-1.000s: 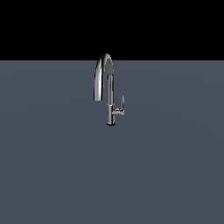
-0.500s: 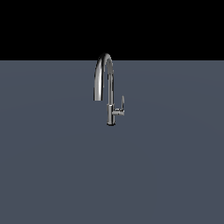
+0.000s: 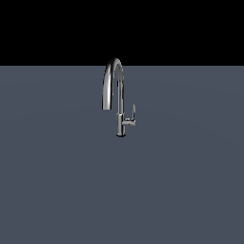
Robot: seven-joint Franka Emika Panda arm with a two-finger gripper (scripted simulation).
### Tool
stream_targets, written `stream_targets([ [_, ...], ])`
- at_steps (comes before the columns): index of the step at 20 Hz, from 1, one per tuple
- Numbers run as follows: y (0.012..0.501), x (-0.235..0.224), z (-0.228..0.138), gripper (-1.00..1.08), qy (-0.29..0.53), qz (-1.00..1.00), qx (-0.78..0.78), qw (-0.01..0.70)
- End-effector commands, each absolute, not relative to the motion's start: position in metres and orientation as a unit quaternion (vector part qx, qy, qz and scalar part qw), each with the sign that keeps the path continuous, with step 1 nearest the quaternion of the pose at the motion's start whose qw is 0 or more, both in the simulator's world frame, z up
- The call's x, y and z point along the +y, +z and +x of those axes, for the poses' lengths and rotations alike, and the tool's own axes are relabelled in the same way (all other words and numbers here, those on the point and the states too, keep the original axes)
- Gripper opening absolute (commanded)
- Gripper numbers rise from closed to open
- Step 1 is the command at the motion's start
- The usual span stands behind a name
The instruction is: Turn on the faucet by rotating a designated handle.
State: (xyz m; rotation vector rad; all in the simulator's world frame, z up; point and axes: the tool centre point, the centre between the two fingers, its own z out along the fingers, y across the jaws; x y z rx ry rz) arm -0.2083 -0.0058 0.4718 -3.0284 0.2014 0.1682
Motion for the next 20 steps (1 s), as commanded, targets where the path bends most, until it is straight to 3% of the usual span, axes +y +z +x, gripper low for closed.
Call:
stream_targets([
  [1, 0.468, -0.006, -0.195, -1.00, 0.070, -0.992, 0.084, 0.068],
  [20, 0.415, -0.019, -0.083, -1.00, 0.191, -0.928, 0.233, 0.217],
])
